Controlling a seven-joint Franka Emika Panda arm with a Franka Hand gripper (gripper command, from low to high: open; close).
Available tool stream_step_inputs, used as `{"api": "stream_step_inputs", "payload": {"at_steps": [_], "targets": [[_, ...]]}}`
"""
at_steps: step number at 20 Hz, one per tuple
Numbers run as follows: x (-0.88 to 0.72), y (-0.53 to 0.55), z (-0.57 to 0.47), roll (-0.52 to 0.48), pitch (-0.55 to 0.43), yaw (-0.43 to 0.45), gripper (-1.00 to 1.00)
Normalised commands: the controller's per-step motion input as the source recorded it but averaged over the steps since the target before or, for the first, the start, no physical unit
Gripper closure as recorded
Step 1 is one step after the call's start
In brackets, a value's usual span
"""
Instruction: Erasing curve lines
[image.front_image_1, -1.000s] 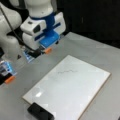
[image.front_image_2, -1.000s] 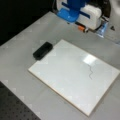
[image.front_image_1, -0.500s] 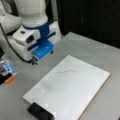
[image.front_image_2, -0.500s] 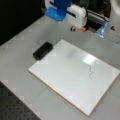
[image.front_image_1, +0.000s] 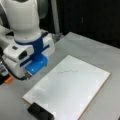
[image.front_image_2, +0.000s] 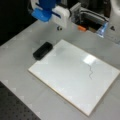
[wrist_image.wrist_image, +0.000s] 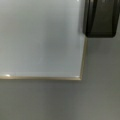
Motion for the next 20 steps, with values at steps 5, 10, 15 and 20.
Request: {"api": "stream_step_inputs", "payload": {"at_steps": [5,10,15,20], "targets": [[0.23,-0.47,-0.05,-0.006,0.138,0.198,-1.0],[0.26,-0.37,-0.02,-0.011,0.119,0.191,-1.0],[0.25,-0.23,-0.02,-0.006,0.088,0.159,-1.0],[0.27,-0.2,-0.08,0.032,0.049,0.164,-1.0]]}}
